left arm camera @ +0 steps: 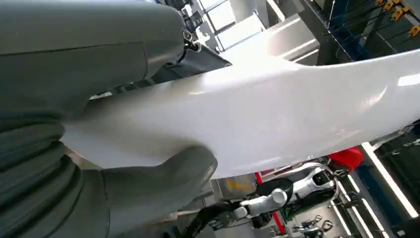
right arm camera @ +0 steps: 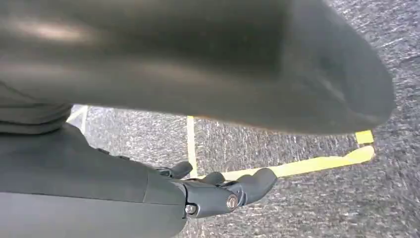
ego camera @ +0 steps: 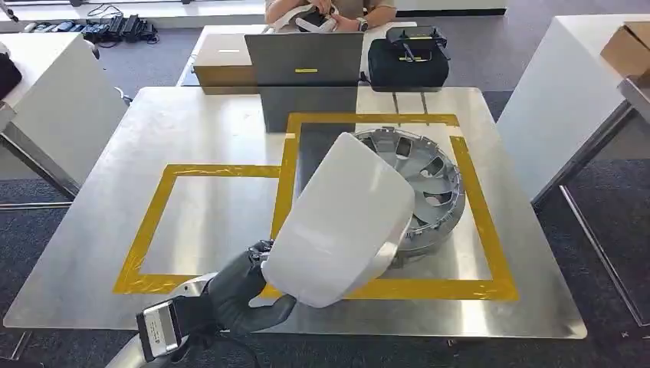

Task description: Take the parts from the cabinet and place them on the table.

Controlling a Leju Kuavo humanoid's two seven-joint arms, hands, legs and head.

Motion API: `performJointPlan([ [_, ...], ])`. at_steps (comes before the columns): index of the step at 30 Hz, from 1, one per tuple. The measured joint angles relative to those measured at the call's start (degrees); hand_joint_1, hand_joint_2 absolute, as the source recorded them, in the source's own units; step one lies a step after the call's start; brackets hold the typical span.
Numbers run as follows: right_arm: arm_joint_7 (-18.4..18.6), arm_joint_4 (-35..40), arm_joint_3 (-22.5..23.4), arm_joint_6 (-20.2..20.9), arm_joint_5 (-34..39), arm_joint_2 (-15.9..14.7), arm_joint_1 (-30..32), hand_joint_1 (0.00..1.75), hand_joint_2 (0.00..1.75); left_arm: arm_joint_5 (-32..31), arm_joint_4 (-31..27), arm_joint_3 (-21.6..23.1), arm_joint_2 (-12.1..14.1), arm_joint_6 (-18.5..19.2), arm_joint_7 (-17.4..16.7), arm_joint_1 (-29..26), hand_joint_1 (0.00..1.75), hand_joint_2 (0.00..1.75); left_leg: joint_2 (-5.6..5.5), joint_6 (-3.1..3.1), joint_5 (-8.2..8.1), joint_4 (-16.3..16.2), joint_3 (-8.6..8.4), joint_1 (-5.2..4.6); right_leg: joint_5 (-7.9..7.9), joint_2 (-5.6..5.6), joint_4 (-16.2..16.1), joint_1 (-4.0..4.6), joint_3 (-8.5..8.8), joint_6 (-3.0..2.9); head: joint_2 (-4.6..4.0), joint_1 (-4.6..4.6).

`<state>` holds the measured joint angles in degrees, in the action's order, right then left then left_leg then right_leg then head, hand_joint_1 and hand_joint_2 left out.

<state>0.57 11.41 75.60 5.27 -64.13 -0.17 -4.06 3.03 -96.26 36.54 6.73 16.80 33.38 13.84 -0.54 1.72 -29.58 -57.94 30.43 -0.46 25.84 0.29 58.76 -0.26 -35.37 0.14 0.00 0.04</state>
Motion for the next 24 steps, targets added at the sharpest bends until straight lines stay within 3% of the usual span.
performJointPlan([
  [2, 0.02, -0.02, -0.07, 0.09, -0.11, 0.09, -0.05, 0.00, 0.00, -3.11, -0.72, -0.63, 0.11, -2.36, 0.63, -0.05, 1.75, 1.75, 0.00, -0.69, 0.04, 0.34, -0.17, 0.04, 0.11, -0.01, 0.00, -0.01, 0.02, -0.17, 0.00, -0.07],
  [6, 0.11, -0.02, -0.22, 0.13, -0.26, 0.22, -0.10, 0.00, 0.00, -12.22, -2.40, -1.66, 0.57, -8.40, 1.70, -0.68, 1.75, 1.75, 0.01, -1.45, 0.09, 0.59, -0.29, 0.08, 0.20, -0.01, 0.03, 0.01, 0.03, -0.31, 0.00, -0.09],
  [8, 0.13, 0.00, -0.28, 0.04, -0.57, 0.37, -0.13, 0.00, 0.00, -17.78, -3.08, -2.27, 0.79, -11.60, 1.24, -0.93, 1.75, 1.75, 0.01, -1.52, 0.11, 0.60, -0.28, 0.09, 0.21, -0.02, 0.03, 0.01, 0.04, -0.32, 0.00, -0.07],
  [15, 0.61, -0.02, -0.31, -0.22, 0.02, 1.36, -0.27, 0.00, 0.00, -27.37, -3.45, -3.96, 2.54, -17.66, 0.96, -1.81, 1.75, 1.75, 0.01, -1.52, 0.11, 0.60, -0.34, 0.12, 0.19, -0.03, -0.02, -0.06, 0.16, -0.29, 0.00, -0.07],
  [24, 0.55, 0.00, -0.31, 0.15, 0.42, 1.86, -0.24, 0.00, 0.00, -42.59, 0.96, -5.96, 5.14, -26.68, -3.67, 1.58, 1.75, 1.75, 0.05, -1.52, 0.11, 0.58, -0.48, 0.09, 0.14, -0.02, -0.13, -0.10, 0.32, -0.21, 0.00, -0.07],
])
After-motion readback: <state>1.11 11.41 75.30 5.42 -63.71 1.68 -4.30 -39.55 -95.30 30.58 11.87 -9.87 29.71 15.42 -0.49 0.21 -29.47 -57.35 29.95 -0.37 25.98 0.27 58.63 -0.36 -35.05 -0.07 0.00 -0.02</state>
